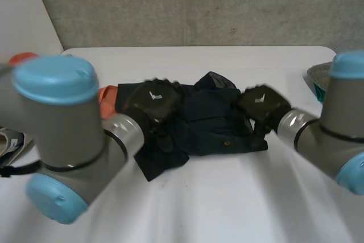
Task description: Fold the laundry.
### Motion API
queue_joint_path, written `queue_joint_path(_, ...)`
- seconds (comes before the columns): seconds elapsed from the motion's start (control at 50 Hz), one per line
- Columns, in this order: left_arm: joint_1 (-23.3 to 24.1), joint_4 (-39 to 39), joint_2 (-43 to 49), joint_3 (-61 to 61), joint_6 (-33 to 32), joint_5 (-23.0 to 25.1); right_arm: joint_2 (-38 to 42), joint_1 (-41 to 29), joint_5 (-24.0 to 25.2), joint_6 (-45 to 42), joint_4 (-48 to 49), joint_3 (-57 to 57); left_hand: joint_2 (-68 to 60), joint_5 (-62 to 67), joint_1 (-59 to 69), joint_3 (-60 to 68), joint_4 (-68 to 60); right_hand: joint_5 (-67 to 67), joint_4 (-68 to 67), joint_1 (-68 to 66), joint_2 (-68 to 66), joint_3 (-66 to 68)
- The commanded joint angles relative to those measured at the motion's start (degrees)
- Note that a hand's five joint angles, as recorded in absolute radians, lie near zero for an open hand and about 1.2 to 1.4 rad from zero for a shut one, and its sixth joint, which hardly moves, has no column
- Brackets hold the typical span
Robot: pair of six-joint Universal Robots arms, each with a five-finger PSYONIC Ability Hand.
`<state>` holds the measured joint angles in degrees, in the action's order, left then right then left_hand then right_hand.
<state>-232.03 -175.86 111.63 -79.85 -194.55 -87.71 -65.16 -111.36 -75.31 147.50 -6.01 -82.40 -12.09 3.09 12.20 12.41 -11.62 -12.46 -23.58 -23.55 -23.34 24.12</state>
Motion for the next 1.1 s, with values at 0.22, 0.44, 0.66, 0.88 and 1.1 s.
queue_joint_path(0.22, -12.5, 11.5, 4.0, 12.1, 3.1, -0.4, 9.3, -0.9, -0.3, 3.3, -7.5, 24.5, 2.1, -3.1, -2.2, -2.4, 1.6, 6.7, 7.9, 7.8, 7.6, -8.4)
queue_joint_path(0.44, -16.9, 15.9, 15.6, 17.4, 3.5, 2.7, 23.6, -3.0, 0.2, 1.3, -7.2, 31.1, 0.6, -1.6, -0.7, -0.9, 0.1, 0.7, 1.8, 1.8, 1.6, -2.4)
queue_joint_path(0.66, -16.6, 15.3, 21.0, 19.6, 1.2, 5.7, 28.6, -3.6, 0.0, 5.8, 5.7, 28.0, -21.5, 20.5, 21.4, 21.1, -21.9, -13.9, -12.8, -12.8, -13.1, 12.3)
queue_joint_path(0.88, -14.4, 14.8, 15.6, 20.9, -0.7, 5.0, 23.4, -2.7, -0.7, 11.0, 12.6, 23.7, -67.9, 66.9, 67.8, 67.6, -68.4, -57.5, -56.4, -56.4, -56.7, 55.9)
queue_joint_path(1.1, -12.1, 20.8, -8.3, 18.1, -5.7, 6.4, -1.8, 3.2, -0.5, 7.4, -4.1, 17.8, -67.9, 66.9, 67.8, 67.6, -68.4, -57.5, -56.4, -56.4, -56.7, 55.9)
